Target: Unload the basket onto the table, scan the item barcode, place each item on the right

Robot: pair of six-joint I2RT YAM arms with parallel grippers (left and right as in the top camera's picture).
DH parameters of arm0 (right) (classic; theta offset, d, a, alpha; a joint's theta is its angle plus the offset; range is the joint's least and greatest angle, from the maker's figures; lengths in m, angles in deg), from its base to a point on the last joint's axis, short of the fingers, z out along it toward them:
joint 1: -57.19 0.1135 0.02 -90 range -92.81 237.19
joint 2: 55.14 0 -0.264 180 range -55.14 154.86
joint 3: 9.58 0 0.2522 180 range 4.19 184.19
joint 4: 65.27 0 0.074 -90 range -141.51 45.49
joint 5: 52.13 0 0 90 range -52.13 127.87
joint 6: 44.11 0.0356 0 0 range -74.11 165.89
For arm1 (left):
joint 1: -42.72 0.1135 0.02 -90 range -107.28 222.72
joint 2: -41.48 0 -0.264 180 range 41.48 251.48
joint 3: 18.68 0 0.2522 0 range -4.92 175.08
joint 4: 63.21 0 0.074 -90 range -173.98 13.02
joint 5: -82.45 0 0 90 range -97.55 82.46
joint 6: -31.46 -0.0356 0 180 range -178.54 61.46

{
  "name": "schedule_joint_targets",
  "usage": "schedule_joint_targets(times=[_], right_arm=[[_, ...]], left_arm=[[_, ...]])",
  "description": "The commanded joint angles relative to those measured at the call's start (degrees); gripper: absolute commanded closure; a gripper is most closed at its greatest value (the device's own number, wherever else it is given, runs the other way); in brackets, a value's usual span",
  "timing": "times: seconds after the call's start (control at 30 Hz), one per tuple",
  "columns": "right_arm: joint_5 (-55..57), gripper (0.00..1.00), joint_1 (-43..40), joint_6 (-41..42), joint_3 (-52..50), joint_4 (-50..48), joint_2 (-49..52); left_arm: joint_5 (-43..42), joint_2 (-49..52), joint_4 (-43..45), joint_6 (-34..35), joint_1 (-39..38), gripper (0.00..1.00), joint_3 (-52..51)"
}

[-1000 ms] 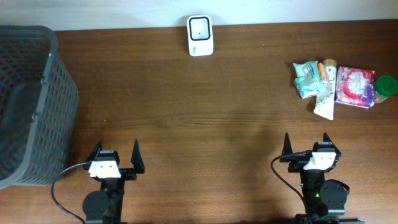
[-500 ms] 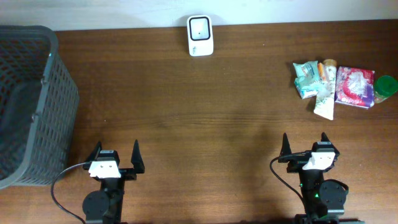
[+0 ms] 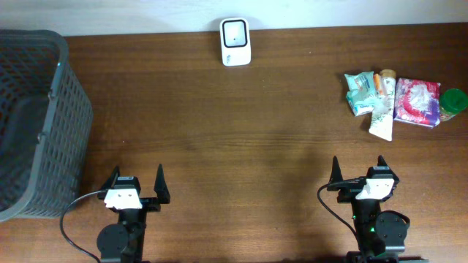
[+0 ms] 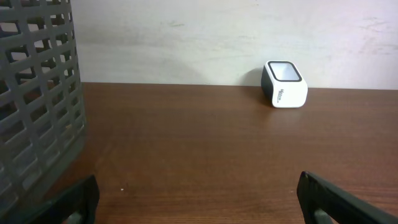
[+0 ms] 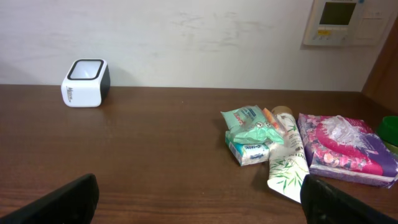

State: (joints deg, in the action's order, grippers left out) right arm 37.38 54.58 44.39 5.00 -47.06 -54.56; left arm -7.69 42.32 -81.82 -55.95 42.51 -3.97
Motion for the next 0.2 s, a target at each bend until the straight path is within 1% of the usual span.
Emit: schedule_joint_targets(times=[0.0,0.17], right_arm=[[-0.11,0.01,0.39,0.48,-0.5,0.04,-0.39],[-0.13,0.01,0.39,0.48,-0.5,0.04,-0.37]], left_arm=[[-0.02,-0.5,0.07,-0.92,0.26,0.01,-0.44],[-0.02,-0.5,0.07,-0.92,0.26,0.01,-0.44]])
